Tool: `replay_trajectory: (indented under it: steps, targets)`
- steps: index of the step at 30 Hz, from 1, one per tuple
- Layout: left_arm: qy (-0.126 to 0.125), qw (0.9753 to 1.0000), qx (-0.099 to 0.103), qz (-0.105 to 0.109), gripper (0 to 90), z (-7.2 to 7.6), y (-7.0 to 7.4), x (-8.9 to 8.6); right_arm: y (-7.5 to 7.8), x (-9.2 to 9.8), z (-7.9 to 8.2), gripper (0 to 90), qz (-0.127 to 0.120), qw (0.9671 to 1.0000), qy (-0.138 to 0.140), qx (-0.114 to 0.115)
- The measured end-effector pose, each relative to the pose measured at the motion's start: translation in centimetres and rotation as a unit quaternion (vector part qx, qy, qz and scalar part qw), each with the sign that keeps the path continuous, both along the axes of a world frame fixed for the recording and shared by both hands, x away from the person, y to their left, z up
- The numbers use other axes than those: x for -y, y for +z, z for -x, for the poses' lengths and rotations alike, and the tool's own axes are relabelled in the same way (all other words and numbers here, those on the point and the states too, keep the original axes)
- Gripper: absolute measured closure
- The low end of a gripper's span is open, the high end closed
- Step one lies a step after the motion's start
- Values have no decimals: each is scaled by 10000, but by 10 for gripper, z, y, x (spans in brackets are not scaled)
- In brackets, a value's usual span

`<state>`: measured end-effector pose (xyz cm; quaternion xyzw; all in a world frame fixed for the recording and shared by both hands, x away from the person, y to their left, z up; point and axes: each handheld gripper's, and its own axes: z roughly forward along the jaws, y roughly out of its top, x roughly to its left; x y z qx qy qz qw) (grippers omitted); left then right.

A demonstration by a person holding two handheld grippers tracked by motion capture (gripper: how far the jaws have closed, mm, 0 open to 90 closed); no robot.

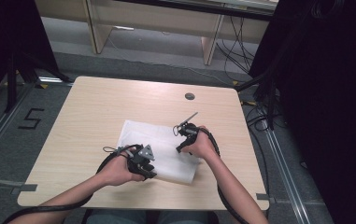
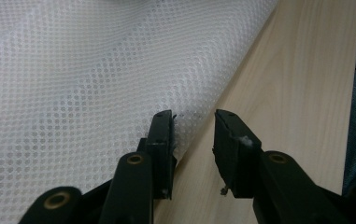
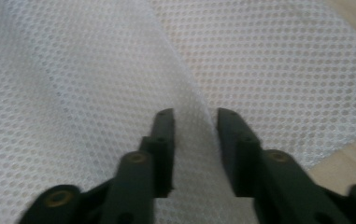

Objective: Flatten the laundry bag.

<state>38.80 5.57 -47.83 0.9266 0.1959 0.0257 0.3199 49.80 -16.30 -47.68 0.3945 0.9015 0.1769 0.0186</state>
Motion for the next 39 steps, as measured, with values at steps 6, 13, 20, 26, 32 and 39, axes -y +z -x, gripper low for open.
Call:
replay_trajectory:
  steps: [6,13,20,26,32,39]
  targets:
    - [-40,10000,-40,33,671,-1,-2,4,6,-4,3,894,158,9996,203,-115]
    - [5,10000,60,-5,701,-3,1,3,27,-3,8,900,48,9997,236,22]
    - [6,9999,45,130,766,0,2,4,49,-5,16,900,-37,9994,241,265]
    - [-70,10000,52,28,799,-2,0,11,64,-4,21,900,-185,9990,216,351]
    - [79,9999,107,-8,810,-10,0,12,87,-8,32,900,-280,9974,278,611]
    - [196,9996,202,2,827,-22,-1,12,108,-16,46,900,-395,9946,369,881]
